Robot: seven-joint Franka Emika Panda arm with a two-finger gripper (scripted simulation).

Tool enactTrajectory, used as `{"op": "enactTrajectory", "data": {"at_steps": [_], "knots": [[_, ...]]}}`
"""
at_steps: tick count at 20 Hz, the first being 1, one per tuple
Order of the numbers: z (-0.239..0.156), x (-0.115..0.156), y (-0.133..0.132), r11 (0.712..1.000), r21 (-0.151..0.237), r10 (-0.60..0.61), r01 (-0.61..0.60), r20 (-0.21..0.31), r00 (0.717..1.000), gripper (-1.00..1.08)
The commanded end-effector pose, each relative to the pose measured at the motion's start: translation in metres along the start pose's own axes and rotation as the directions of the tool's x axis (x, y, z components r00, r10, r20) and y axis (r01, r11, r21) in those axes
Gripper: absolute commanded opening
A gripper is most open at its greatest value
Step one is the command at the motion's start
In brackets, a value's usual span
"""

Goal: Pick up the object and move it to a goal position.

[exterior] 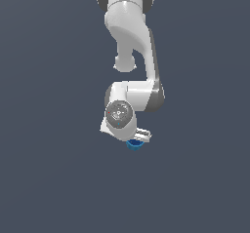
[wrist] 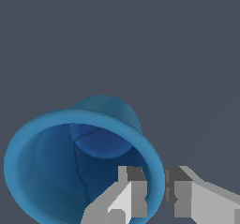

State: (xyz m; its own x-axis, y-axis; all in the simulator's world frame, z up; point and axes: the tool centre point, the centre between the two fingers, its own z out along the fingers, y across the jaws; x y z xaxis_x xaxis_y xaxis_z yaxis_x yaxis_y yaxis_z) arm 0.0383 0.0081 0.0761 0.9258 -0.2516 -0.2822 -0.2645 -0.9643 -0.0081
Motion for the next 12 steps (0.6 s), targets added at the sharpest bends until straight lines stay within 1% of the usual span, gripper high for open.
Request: {"op": "enactTrajectory", "data": {"at_steps": [1,7,12], "knots": [[-0.004,-0.005,-0.003,1.0,0.0,-0.001,0.001,-0.001,1.0,-1.0],[-0.016,-0.029,-0.012,1.0,0.0,-0.001,0.001,-0.001,1.0,-1.0],[-0.034,-0.061,-0.025,1.0,0.0,-0.001,0.001,-0.001,1.0,-1.0]]}}
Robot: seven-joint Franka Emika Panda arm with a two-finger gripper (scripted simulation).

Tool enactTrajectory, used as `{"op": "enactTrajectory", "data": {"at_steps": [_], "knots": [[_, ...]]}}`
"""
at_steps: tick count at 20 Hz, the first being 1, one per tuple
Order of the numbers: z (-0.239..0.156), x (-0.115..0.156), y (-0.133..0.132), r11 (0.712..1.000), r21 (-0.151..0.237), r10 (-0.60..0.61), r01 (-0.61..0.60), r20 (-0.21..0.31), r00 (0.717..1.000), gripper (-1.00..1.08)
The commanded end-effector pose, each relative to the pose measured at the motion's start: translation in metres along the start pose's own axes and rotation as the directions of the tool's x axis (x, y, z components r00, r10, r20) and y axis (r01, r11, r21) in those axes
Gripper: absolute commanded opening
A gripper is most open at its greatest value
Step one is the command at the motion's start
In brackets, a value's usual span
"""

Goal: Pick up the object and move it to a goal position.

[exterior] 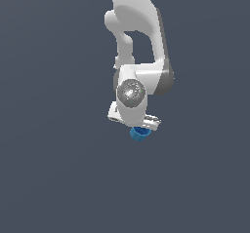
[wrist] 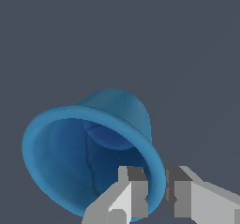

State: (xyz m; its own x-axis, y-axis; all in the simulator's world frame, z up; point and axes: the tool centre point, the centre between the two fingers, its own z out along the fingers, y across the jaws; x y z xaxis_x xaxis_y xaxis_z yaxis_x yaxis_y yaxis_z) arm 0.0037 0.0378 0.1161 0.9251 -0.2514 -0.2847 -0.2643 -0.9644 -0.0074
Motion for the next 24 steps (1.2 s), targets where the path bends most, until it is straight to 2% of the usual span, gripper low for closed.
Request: {"op": "enactTrajectory", "data": {"at_steps": [1,8,13,18,24], "knots": [[-0.012,-0.018,-0.008,1.0,0.001,-0.001,0.001,-0.004,1.0,-1.0],[-0.041,-0.068,-0.029,1.0,0.0,-0.001,0.001,-0.004,1.0,-1.0],[-0.056,-0.095,-0.04,1.0,0.0,-0.001,0.001,-0.003,1.0,-1.0],[-0.066,-0.11,-0.047,1.0,0.0,-0.001,0.001,-0.003,1.0,-1.0],[-0.069,-0.112,-0.05,1.0,0.001,-0.001,0.001,-0.003,1.0,-1.0]]}}
